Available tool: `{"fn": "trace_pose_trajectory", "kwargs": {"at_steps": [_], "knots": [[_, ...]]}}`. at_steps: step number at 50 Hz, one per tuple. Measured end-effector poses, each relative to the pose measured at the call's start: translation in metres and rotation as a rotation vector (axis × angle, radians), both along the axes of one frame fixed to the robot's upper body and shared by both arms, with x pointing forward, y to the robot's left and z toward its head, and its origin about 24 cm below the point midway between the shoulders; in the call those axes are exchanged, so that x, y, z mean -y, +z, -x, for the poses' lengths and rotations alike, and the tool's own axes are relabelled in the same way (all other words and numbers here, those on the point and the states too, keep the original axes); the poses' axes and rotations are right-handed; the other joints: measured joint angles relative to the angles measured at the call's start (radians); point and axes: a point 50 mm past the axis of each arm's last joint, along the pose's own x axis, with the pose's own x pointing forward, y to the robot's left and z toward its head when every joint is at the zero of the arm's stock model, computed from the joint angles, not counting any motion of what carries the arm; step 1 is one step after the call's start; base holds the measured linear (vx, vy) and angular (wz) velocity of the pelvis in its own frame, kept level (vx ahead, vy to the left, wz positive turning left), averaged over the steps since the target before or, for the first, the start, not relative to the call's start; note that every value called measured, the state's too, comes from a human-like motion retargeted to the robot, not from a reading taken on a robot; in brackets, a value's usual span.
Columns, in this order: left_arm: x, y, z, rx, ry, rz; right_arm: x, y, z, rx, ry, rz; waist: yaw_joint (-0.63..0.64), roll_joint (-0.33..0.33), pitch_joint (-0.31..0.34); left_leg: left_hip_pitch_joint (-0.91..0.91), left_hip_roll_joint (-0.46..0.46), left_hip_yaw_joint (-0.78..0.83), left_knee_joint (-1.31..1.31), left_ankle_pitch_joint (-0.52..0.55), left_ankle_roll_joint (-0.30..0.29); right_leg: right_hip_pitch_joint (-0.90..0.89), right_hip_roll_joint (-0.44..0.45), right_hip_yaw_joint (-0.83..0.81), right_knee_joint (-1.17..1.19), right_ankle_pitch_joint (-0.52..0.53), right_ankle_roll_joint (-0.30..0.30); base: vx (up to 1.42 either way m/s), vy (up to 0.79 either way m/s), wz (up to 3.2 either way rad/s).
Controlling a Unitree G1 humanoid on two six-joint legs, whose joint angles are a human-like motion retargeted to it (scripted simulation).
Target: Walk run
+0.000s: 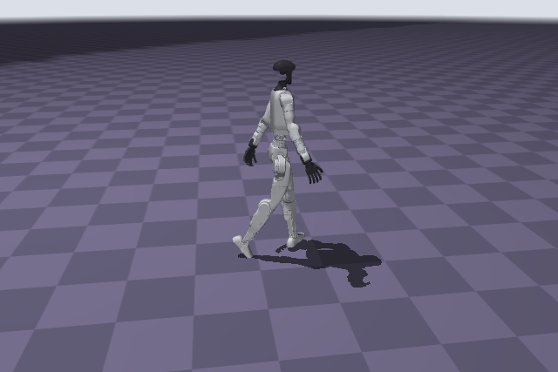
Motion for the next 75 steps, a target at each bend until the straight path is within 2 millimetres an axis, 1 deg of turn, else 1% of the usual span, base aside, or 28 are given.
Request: {"fn": "trace_pose_trajectory", "kwargs": {"at_steps": [2,3,5,8,13,17,21,25,29,30,33,35,36,37,40,43,45,49,52,55,59,60,62,65,67,69,73,75], "knots": [[0.004,-0.009,-0.027,0.118,0.072,0.059,-0.017,-0.016,0.030,-0.093,0.059,-0.078,-0.019,0.044,0.002,0.007,0.031,-0.116,0.049,-0.035,0.000,-0.038,0.008,-0.011,0.165,0.177,-0.103,0.99,0.26,1.64],[0.004,-0.014,-0.045,0.173,0.091,0.073,-0.025,-0.023,0.046,-0.143,0.088,-0.117,-0.036,0.047,0.019,0.026,0.013,-0.161,0.081,-0.063,0.000,-0.082,-0.030,-0.024,0.341,0.192,-0.157,0.81,0.26,2.07],[-0.002,-0.024,-0.082,0.274,0.095,0.055,-0.042,-0.035,0.082,-0.265,0.121,-0.201,-0.031,0.078,0.043,0.083,0.008,-0.196,0.086,-0.084,0.000,-0.148,0.005,0.057,0.516,0.197,-0.181,0.73,0.25,2.06],[-0.021,-0.033,-0.153,0.469,0.035,-0.013,-0.069,-0.044,0.134,-0.485,0.165,-0.341,-0.012,0.190,0.042,0.097,0.039,-0.355,0.044,-0.070,0.000,-0.258,0.126,0.138,0.529,0.059,-0.176,0.60,0.25,2.21],[-0.040,-0.023,-0.271,0.905,-0.223,-0.126,-0.113,-0.044,0.200,-0.734,0.286,-0.533,-0.074,0.242,0.044,0.160,-0.054,-0.653,-0.010,-0.046,0.000,-0.438,0.077,0.186,0.483,-0.254,-0.239,0.70,0.09,3.10],[-0.062,0.012,-0.347,1.212,-0.443,-0.227,-0.143,-0.042,0.230,-0.846,0.287,-0.605,-0.176,0.243,0.047,0.192,-0.143,-0.921,0.006,-0.034,0.000,-0.552,0.058,0.254,0.267,-0.254,-0.178,0.69,-0.16,3.49],[-0.074,0.035,-0.381,1.321,-0.555,-0.306,-0.161,-0.040,0.243,-0.908,0.254,-0.669,-0.183,0.189,0.068,0.307,-0.232,-1.042,-0.012,-0.020,0.000,-0.627,0.065,0.440,0.039,-0.237,-0.029,0.85,-0.16,2.03],[-0.079,0.032,-0.377,1.283,-0.537,-0.360,-0.160,-0.041,0.239,-0.885,0.241,-0.670,-0.167,0.143,0.090,0.453,-0.288,-1.083,-0.053,0.036,0.000,-0.672,0.006,0.412,-0.156,-0.310,0.156,0.86,-0.09,1.14],[-0.070,-0.001,-0.321,1.082,-0.395,-0.344,-0.131,-0.039,0.238,-0.919,0.182,-0.531,-0.226,0.154,0.061,0.527,-0.291,-1.078,-0.018,0.231,-0.034,-0.660,0.014,0.467,-0.136,-0.257,0.132,1.14,-0.14,1.43],[-0.066,-0.010,-0.300,1.009,-0.363,-0.321,-0.122,-0.038,0.236,-0.925,0.158,-0.489,-0.241,0.155,0.050,0.534,-0.288,-1.081,0.011,0.304,-0.067,-0.652,0.012,0.450,-0.090,-0.234,0.113,1.44,-0.36,1.94],[-0.049,-0.032,-0.224,0.751,-0.322,-0.214,-0.103,-0.037,0.228,-0.896,0.043,-0.386,-0.296,0.194,0.018,0.480,-0.226,-1.027,0.219,0.635,-0.284,-0.600,0.024,0.491,0.008,-0.297,0.081,1.09,-0.26,2.04],[-0.040,-0.036,-0.179,0.588,-0.326,-0.168,-0.095,-0.039,0.213,-0.837,-0.024,-0.366,-0.295,0.226,0.033,0.358,-0.125,-0.921,0.550,0.678,-0.431,-0.541,0.061,0.432,0.049,-0.362,0.051,1.20,-0.35,1.36],[-0.036,-0.037,-0.161,0.525,-0.338,-0.152,-0.092,-0.041,0.201,-0.803,-0.046,-0.371,-0.282,0.211,0.030,0.318,-0.093,-0.858,0.641,0.678,-0.440,-0.501,0.025,0.361,0.037,-0.368,0.049,1.08,-0.36,1.09],[-0.031,-0.037,-0.143,0.470,-0.351,-0.132,-0.088,-0.042,0.187,-0.766,-0.062,-0.375,-0.265,0.184,0.023,0.278,-0.081,-0.795,0.701,0.659,-0.423,-0.466,-0.014,0.317,0.023,-0.372,0.048,0.79,-0.28,0.84],[-0.016,-0.032,-0.097,0.359,-0.405,-0.054,-0.076,-0.044,0.132,-0.617,-0.058,-0.365,-0.193,0.082,0.016,0.145,-0.116,-0.654,0.760,0.436,-0.266,-0.378,-0.067,0.371,-0.025,-0.375,0.044,0.86,-0.27,0.37],[-0.009,-0.024,-0.057,0.264,-0.440,0.018,-0.060,-0.039,0.067,-0.400,0.020,-0.282,-0.080,0.048,0.046,-0.048,-0.158,-0.638,0.771,0.261,-0.248,-0.290,-0.085,0.269,-0.095,-0.352,0.046,0.75,-0.22,-0.32],[-0.010,-0.016,-0.034,0.193,-0.460,0.035,-0.047,-0.029,0.025,-0.251,0.077,-0.218,-0.022,0.037,0.058,-0.139,-0.106,-0.572,0.693,0.182,-0.208,-0.244,-0.064,0.234,-0.129,-0.354,0.044,1.02,-0.27,0.12],[-0.016,0.001,0.008,0.040,-0.450,0.011,-0.019,0.008,-0.045,0.007,0.166,-0.050,0.031,0.044,0.078,-0.254,-0.002,-0.440,0.380,0.150,-0.124,-0.148,0.023,0.177,-0.167,-0.406,0.011,0.77,-0.26,0.53],[-0.012,0.014,0.034,-0.068,-0.380,-0.001,-0.004,0.035,-0.077,0.136,0.200,0.072,0.056,0.045,0.077,-0.307,0.000,-0.372,0.106,0.116,-0.118,-0.080,0.077,0.172,-0.181,-0.432,-0.016,0.99,-0.20,0.33],[-0.001,0.021,0.046,-0.151,-0.275,0.005,0.001,0.043,-0.084,0.183,0.194,0.129,0.067,0.025,0.047,-0.304,-0.072,-0.353,-0.095,0.070,-0.090,-0.031,0.092,0.154,-0.176,-0.371,-0.022,1.09,-0.12,0.33],[0.016,0.014,0.032,-0.097,-0.121,0.006,-0.017,0.016,-0.055,0.135,0.141,0.073,0.133,-0.033,0.022,-0.222,-0.067,-0.328,-0.048,0.106,-0.054,0.028,0.050,0.161,-0.095,-0.031,0.017,1.43,-0.09,-0.40],[0.019,0.010,0.026,-0.060,-0.087,0.005,-0.026,0.005,-0.042,0.100,0.131,0.040,0.157,-0.040,0.014,-0.198,-0.047,-0.302,-0.044,0.154,-0.063,0.038,0.045,0.172,-0.064,0.084,0.019,1.65,-0.05,-0.27],[0.020,0.002,0.008,0.033,-0.027,0.000,-0.045,-0.018,-0.005,-0.025,0.149,-0.048,0.115,-0.060,0.007,-0.141,-0.088,-0.346,0.011,0.127,-0.028,-0.026,0.024,0.204,0.203,0.197,-0.006,1.49,-0.04,1.00],[0.009,-0.018,-0.047,0.185,0.074,-0.045,-0.068,-0.042,0.056,-0.278,0.178,-0.186,0.029,-0.075,0.039,-0.064,-0.168,-0.438,0.112,0.025,0.000,-0.153,-0.019,0.200,0.641,0.197,-0.018,1.30,-0.09,1.64],[0.001,-0.030,-0.094,0.290,0.153,-0.102,-0.086,-0.051,0.104,-0.470,0.192,-0.284,0.041,0.030,0.024,0.015,-0.093,-0.509,0.047,0.020,0.000,-0.196,0.113,0.203,0.556,0.185,-0.052,0.95,0.01,0.87],[-0.010,-0.037,-0.153,0.477,0.182,-0.149,-0.100,-0.052,0.146,-0.631,0.211,-0.365,0.015,0.100,0.018,0.068,-0.077,-0.606,0.009,0.012,-0.001,-0.289,0.174,0.210,0.540,0.090,-0.074,1.03,-0.05,1.51],[-0.027,-0.025,-0.270,0.917,0.074,-0.222,-0.135,-0.046,0.214,-0.843,0.283,-0.494,-0.060,0.139,0.034,0.191,-0.122,-0.767,-0.063,0.004,-0.001,-0.478,0.101,0.207,0.498,-0.167,-0.061,1.06,-0.19,1.90],[-0.037,-0.007,-0.317,1.108,-0.033,-0.239,-0.151,-0.041,0.242,-0.911,0.316,-0.557,-0.108,0.148,0.038,0.248,-0.146,-0.845,-0.081,-0.010,0.000,-0.538,0.026,0.178,0.364,-0.205,-0.022,1.13,-0.35,1.98]]}}
